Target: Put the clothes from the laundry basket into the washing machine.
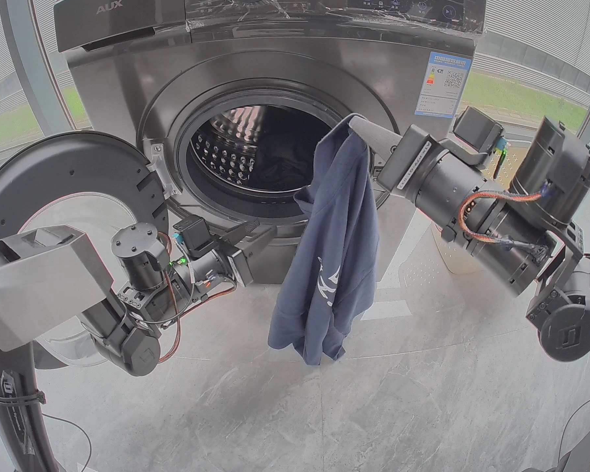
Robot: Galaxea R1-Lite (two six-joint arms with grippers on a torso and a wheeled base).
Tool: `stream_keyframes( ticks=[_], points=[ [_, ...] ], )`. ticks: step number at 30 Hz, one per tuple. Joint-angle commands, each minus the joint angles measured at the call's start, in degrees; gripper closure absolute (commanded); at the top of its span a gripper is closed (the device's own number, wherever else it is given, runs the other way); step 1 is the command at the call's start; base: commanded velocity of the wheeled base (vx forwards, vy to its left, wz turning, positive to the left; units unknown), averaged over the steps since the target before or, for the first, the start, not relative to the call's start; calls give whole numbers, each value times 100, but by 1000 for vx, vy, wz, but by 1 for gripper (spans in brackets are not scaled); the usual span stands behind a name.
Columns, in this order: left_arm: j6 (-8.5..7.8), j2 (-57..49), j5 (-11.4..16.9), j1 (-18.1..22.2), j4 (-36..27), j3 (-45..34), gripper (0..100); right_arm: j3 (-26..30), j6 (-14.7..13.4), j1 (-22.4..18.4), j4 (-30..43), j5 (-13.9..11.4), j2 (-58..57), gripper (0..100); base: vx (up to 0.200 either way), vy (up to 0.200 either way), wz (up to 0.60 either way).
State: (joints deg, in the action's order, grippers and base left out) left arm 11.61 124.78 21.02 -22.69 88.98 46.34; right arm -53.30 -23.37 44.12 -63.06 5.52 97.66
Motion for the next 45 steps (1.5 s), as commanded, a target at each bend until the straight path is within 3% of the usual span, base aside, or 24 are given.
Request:
stream_keyframes(
  ticks=[1,3,10,34,35,39,45],
  points=[
    [0,-297,280,-34,23,-380,0,-5,-1,-26,-4,1,-1,100,0,0,0],
    [-18,-411,570,-131,32,-731,0,-5,-1,-17,-4,-7,-1,100,0,0,0],
    [-97,-446,860,-236,23,-969,0,-5,-1,18,-4,1,8,100,0,0,0],
    [-115,486,579,-438,23,262,0,21,-10,132,-13,10,16,100,0,0,0],
    [-115,494,579,-438,23,306,100,21,-10,132,-13,10,25,100,0,0,0],
    [-106,486,570,-438,23,367,100,47,-10,141,-13,10,25,100,0,0,0],
    [-115,72,210,-368,23,279,100,214,-1,115,-13,10,16,100,0,0,0]
  ],
)
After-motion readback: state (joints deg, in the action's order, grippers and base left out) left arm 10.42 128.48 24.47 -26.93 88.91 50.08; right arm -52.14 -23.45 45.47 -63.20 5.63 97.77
